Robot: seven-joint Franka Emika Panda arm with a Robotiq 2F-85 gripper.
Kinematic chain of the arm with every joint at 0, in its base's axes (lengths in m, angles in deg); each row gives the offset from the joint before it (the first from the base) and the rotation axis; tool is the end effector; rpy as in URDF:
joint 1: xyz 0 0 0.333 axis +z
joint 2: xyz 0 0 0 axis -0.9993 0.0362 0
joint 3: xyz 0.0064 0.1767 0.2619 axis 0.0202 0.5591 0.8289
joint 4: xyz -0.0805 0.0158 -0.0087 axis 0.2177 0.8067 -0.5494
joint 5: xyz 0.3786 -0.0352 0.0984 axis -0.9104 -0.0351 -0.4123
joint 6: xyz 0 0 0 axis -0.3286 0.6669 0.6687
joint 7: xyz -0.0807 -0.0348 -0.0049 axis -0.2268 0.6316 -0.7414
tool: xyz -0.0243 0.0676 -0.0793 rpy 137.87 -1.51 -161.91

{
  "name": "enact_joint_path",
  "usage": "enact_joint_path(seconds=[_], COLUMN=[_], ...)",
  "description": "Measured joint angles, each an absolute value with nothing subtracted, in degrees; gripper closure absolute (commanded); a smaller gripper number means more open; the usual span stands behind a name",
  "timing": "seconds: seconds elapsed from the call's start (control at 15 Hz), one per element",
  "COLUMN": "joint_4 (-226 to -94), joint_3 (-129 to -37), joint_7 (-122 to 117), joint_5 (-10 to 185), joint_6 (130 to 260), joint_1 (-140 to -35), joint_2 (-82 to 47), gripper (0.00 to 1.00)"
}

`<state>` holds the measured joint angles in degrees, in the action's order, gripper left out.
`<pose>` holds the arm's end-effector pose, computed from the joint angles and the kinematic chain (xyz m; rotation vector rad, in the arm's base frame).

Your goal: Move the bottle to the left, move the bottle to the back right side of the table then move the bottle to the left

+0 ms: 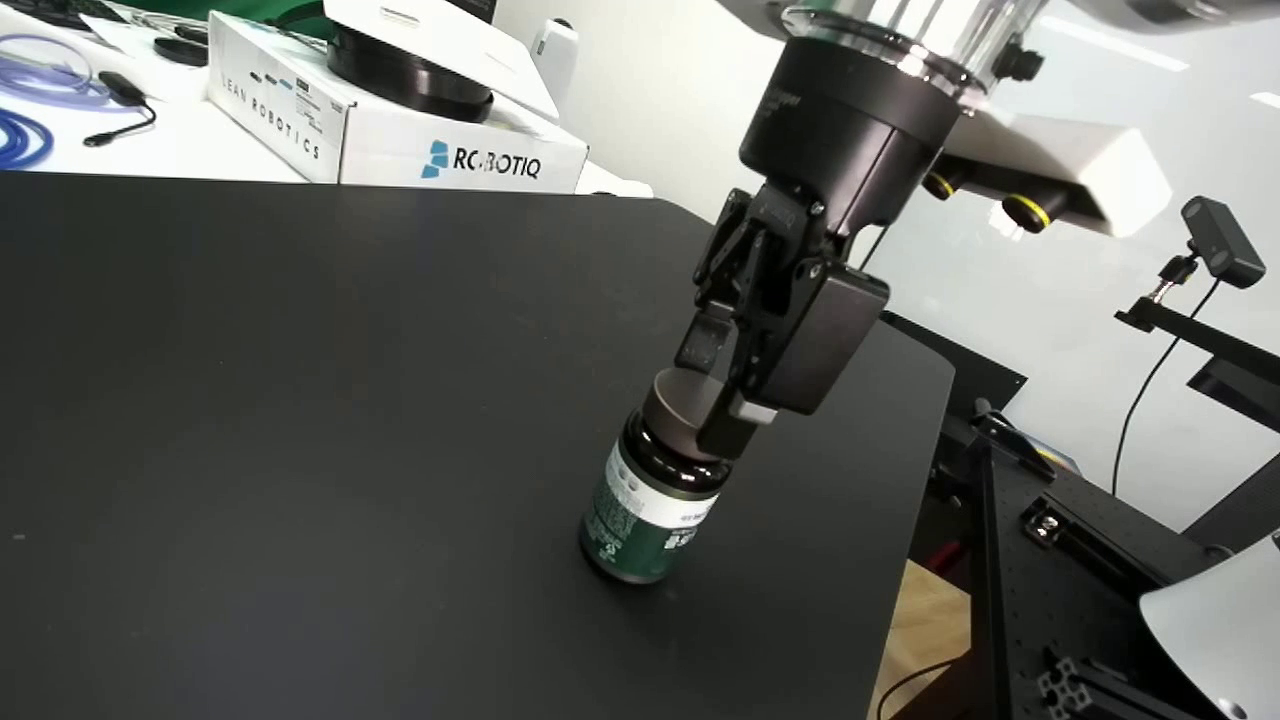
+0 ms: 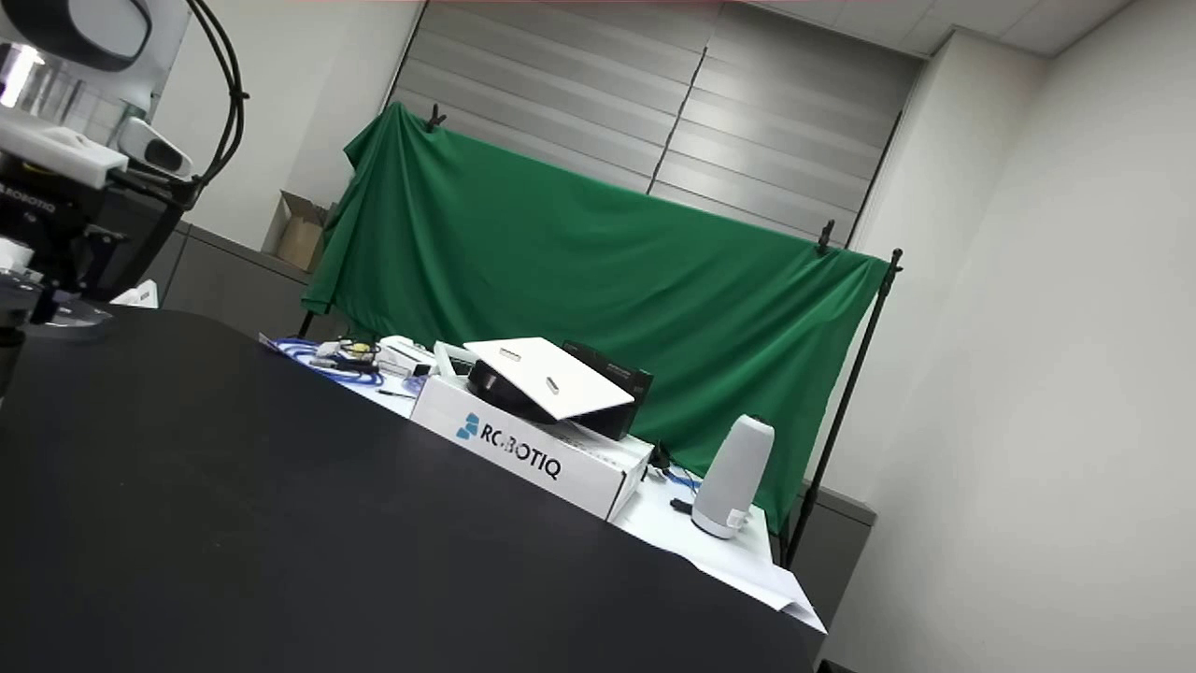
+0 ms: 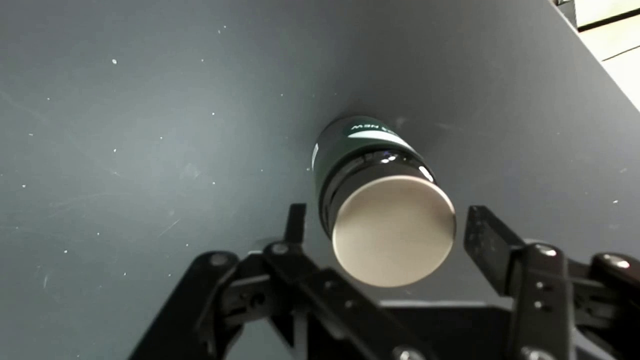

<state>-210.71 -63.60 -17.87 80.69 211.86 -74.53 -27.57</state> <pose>0.4157 0.2300 0.2465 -2.9210 -0.9626 -0.0359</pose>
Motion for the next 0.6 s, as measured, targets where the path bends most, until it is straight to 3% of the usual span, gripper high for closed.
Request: enact_joint_path(seconds=[0.6], joint_4=[-210.3], joint_3=[-63.0], joint_7=[-17.1], joint_5=[79.7], joint_6=[204.8], joint_1=[-74.3], joint_2=[-37.7], gripper=[0.0])
